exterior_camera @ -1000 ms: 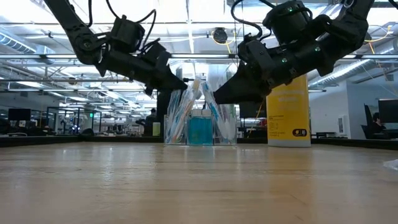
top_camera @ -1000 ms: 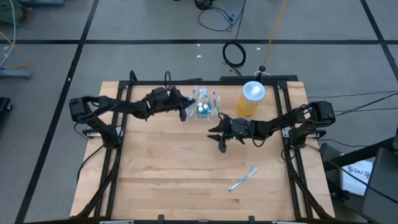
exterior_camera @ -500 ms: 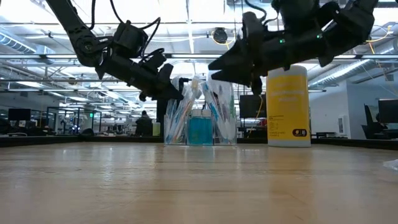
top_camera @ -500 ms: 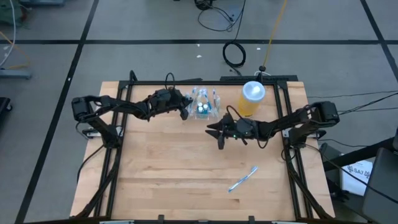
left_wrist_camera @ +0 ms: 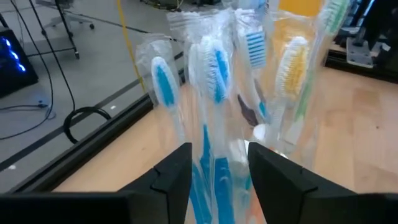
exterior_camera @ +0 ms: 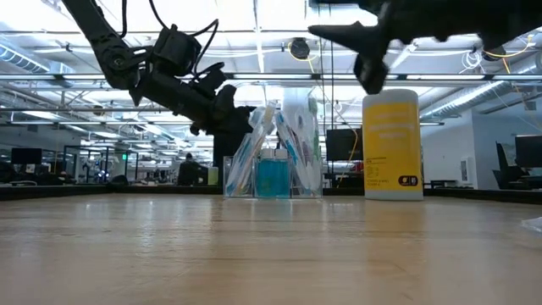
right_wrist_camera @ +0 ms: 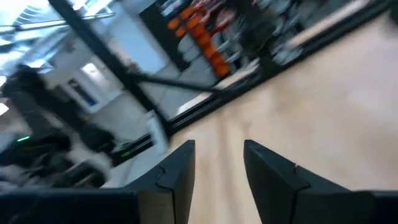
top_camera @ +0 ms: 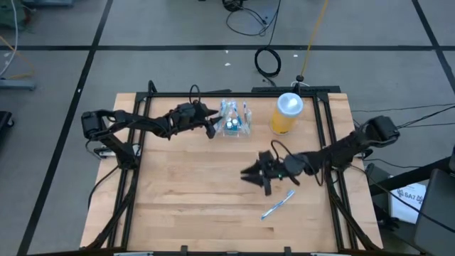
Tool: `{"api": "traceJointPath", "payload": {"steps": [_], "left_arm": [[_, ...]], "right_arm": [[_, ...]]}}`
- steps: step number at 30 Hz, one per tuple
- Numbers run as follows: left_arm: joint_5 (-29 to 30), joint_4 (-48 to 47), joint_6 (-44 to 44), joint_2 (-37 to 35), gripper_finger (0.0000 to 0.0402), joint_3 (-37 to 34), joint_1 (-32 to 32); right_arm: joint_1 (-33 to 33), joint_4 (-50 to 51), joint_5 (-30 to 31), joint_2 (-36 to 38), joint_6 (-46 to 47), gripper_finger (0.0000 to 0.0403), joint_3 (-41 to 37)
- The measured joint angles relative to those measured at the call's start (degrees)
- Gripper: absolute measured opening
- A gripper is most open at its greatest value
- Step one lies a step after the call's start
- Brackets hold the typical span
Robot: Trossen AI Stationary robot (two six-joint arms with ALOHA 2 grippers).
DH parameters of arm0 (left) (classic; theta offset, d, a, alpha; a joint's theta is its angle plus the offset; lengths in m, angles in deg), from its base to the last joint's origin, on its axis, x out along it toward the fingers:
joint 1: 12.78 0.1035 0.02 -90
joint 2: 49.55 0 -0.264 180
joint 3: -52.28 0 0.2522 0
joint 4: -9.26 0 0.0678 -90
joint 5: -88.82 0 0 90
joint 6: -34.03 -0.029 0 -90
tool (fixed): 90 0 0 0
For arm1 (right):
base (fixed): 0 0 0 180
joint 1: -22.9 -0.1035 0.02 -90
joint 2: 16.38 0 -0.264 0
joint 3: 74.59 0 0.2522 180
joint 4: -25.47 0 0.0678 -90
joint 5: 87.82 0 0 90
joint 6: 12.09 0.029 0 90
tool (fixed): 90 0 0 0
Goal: Pick & Place toothbrushing station
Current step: Put the blue toothbrush into the left compartment of the transparent organizer, then put the blue toothbrush into the right compartment of the transparent organizer
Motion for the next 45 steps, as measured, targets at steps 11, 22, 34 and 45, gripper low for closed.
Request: {"api": "traceJointPath", "payload": {"steps": [11,22,34,45], "left_arm": [[2.5,0.1,-0.4,-5.9,0.0166,0.1,0.1],[7.7,-6.1,-1.1,-6.1,0.0166,0.1,0.1],[7.8,-6.6,-0.4,-6.1,0.0166,0.1,0.1],[7.6,-6.5,-0.3,-6.1,0.0166,0.1,0.1]], "right_arm": [[-9.6,30.1,4.8,-1.3,25.9,0.0118,9.2],[-15.2,52.7,-22.5,-1.3,69.4,0.0089,11.5],[-20.6,77.8,-18.1,-1.3,92.0,0.0097,11.5],[-20.4,80.8,-9.1,-1.3,93.4,0.0109,10.5]]}}
